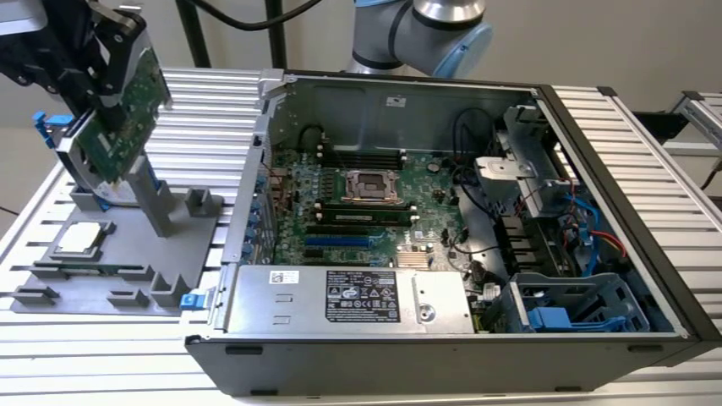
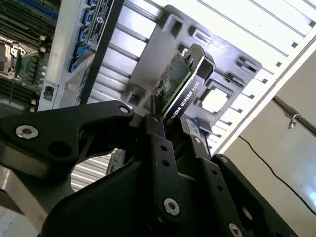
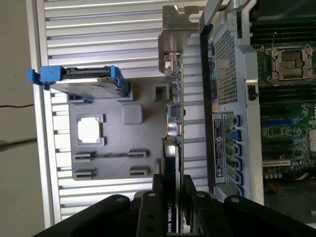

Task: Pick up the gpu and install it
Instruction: 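Pick up the gpu and move the gpu toward the slot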

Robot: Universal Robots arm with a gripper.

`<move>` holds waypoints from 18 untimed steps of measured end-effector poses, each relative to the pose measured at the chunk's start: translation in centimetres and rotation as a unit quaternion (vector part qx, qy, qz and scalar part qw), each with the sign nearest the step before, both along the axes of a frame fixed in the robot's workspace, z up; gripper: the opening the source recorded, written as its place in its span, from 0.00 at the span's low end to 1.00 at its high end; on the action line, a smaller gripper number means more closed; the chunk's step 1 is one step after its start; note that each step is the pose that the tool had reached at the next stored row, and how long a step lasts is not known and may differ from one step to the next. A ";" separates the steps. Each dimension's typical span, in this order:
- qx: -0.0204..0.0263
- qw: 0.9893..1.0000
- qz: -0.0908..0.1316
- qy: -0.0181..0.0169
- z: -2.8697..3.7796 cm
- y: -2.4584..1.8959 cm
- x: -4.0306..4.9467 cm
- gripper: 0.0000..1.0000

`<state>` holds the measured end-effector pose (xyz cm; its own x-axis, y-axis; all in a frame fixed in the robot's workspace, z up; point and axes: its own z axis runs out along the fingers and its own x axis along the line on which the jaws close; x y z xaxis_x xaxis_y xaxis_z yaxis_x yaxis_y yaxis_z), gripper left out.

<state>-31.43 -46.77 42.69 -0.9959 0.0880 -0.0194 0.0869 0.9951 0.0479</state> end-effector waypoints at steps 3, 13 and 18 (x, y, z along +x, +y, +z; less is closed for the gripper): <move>0.000 1.000 0.000 0.000 0.20 0.00 0.00 0.00; 0.000 1.000 0.000 0.000 0.82 0.00 0.00 0.00; 0.000 1.000 0.000 0.000 1.11 0.00 0.00 0.00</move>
